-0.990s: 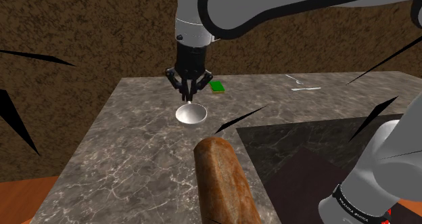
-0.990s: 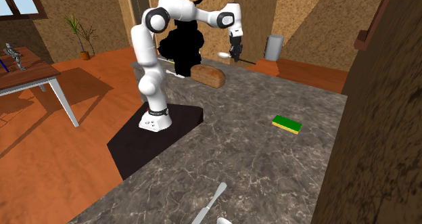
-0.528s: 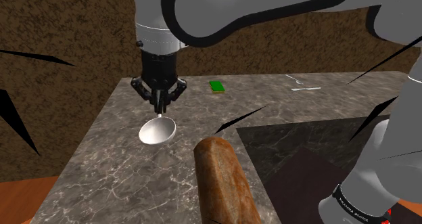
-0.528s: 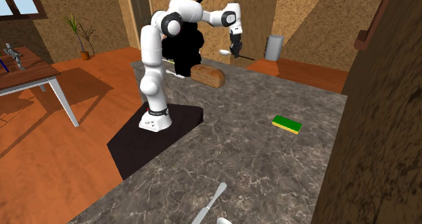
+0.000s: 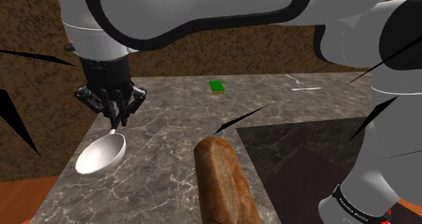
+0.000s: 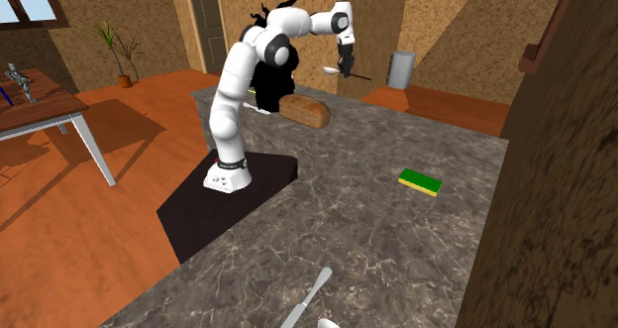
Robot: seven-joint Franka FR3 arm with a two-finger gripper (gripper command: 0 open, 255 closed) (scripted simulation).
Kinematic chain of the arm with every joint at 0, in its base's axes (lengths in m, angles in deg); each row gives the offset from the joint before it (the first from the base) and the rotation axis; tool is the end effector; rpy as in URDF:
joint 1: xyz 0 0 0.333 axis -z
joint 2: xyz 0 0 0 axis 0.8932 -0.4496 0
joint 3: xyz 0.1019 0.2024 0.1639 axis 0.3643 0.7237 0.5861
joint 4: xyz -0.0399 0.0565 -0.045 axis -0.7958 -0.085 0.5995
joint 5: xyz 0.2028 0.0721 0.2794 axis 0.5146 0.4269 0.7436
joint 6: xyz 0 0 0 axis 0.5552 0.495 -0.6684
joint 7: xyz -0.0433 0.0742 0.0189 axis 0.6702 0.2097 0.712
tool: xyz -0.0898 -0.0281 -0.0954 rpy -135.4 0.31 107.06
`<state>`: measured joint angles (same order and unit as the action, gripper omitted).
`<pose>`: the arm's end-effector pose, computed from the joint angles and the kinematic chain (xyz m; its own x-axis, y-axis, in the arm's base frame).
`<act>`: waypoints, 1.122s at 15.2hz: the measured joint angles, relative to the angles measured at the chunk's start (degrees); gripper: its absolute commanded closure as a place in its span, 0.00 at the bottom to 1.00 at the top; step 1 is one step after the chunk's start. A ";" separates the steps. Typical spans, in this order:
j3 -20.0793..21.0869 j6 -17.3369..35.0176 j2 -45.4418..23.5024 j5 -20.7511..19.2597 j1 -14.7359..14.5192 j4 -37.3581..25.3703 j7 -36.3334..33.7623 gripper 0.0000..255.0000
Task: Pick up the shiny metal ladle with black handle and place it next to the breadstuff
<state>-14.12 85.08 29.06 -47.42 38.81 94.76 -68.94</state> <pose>0.4191 0.4746 0.4854 0.8601 -0.4983 0.1093 -0.4898 -0.8665 -0.0957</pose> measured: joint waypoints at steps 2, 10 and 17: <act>-0.47 -2.67 -4.54 -2.20 -3.59 -6.69 -1.39 1.00; -0.67 2.59 -5.01 -2.73 -3.13 -1.50 -2.90 1.00; -0.96 7.48 -5.33 -3.21 -2.28 3.25 -3.74 1.00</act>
<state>-15.09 92.55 23.73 -50.63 36.53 98.01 -72.68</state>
